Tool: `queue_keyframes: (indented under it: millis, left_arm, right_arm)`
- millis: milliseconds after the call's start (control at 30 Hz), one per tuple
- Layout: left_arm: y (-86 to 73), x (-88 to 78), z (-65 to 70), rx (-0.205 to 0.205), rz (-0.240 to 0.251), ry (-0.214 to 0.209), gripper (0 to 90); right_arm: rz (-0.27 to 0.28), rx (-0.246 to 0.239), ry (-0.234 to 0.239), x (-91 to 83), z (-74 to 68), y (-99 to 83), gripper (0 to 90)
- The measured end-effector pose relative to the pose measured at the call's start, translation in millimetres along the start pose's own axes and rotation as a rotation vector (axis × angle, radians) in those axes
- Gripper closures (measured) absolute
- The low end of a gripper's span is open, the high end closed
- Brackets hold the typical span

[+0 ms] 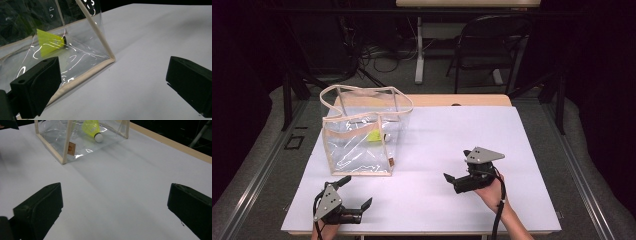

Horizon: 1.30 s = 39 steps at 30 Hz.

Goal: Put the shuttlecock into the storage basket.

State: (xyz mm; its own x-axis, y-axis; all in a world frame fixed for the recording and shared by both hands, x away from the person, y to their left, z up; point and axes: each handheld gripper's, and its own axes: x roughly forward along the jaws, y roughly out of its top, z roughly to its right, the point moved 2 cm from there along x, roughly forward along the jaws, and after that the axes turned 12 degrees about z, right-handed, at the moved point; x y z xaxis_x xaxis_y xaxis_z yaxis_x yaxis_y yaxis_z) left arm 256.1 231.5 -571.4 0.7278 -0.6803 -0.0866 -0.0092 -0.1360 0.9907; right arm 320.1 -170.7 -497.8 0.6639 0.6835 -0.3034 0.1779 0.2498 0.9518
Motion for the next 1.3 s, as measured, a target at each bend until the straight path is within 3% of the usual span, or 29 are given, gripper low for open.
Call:
queue_keyframes:
  millis: [100, 433, 633, 900, 1300]
  left_arm:
    - [0.1, -1.3, 1.1, -0.001, -0.001, -0.001, 0.1]
    - [2.1, -1.1, 2.4, 0.009, 0.013, -0.019, 0.1]
    - [2.9, -0.6, 2.9, 0.014, 0.017, -0.024, 0.1]
    - [3.1, -0.1, 3.4, 0.012, 0.019, -0.029, 0.1]
    - [3.2, -0.8, 3.1, 0.014, 0.023, -0.028, 0.1]
  right_arm:
    - [0.02, 0.002, 0.0, -7.6, -1.7, -5.7, 0.0]
    - [0.047, -0.06, -0.047, -32.0, -10.5, -25.3, 0.0]
    - [0.101, -0.081, -0.043, -45.7, -16.4, -35.7, 0.0]
    - [0.121, -0.108, -0.037, -58.7, -21.8, -46.9, 0.0]
    - [0.171, -0.113, -0.061, -73.6, -23.5, -64.3, 0.0]
